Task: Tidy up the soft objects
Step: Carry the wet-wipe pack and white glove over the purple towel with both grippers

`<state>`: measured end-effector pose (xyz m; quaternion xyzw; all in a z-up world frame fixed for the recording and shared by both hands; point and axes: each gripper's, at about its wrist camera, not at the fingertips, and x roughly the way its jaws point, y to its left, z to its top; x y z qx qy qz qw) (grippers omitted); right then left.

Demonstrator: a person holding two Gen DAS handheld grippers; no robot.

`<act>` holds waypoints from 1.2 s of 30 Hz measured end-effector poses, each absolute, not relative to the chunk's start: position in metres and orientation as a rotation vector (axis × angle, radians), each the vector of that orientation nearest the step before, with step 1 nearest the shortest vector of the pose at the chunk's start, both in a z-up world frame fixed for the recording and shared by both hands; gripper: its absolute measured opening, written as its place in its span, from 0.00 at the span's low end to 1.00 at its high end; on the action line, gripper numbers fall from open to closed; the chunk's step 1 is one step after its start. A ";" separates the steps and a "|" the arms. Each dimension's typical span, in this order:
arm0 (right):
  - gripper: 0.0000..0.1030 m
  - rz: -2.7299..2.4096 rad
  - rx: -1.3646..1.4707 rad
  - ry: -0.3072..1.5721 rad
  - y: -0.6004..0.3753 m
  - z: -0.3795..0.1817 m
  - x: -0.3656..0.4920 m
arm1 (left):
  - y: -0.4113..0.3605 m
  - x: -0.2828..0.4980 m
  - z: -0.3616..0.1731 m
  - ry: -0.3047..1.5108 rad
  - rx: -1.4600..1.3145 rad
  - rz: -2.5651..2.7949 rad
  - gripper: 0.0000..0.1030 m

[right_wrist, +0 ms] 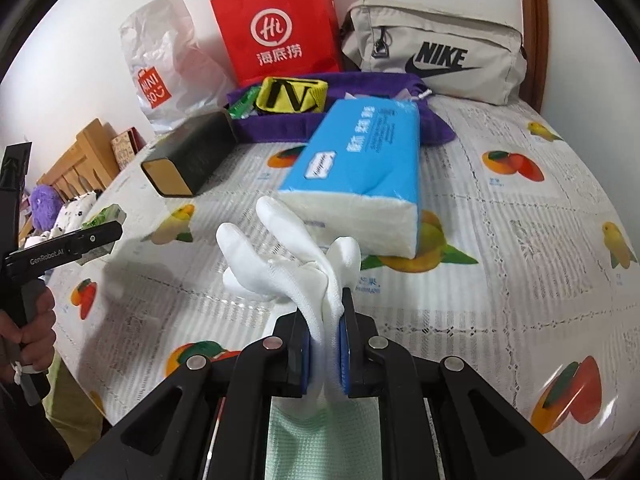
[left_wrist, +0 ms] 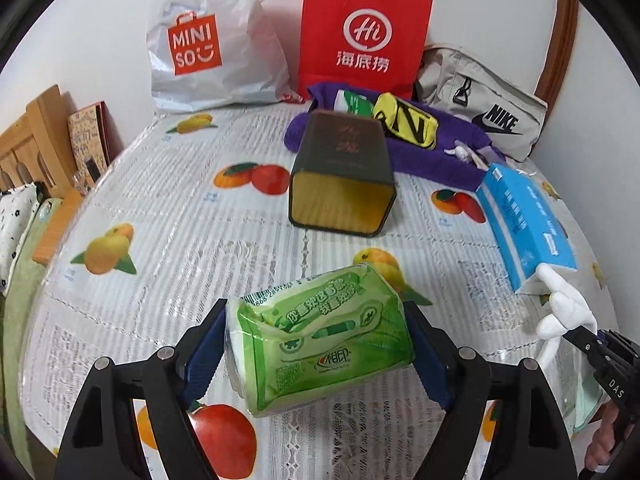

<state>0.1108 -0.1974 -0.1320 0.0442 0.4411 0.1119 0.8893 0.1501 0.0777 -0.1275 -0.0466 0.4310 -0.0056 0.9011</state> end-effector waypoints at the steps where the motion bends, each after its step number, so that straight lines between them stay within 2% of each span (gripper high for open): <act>1: 0.11 0.236 0.091 0.911 -0.197 -0.129 0.110 | 0.077 0.150 -0.124 0.886 -0.095 -0.012 0.79; 20: 0.11 0.261 0.064 0.835 -0.198 -0.077 0.125 | 0.064 0.171 -0.075 0.830 -0.086 -0.047 0.79; 36: 0.11 0.283 0.062 0.801 -0.198 -0.050 0.199 | 0.056 0.235 -0.042 0.804 -0.072 -0.061 0.79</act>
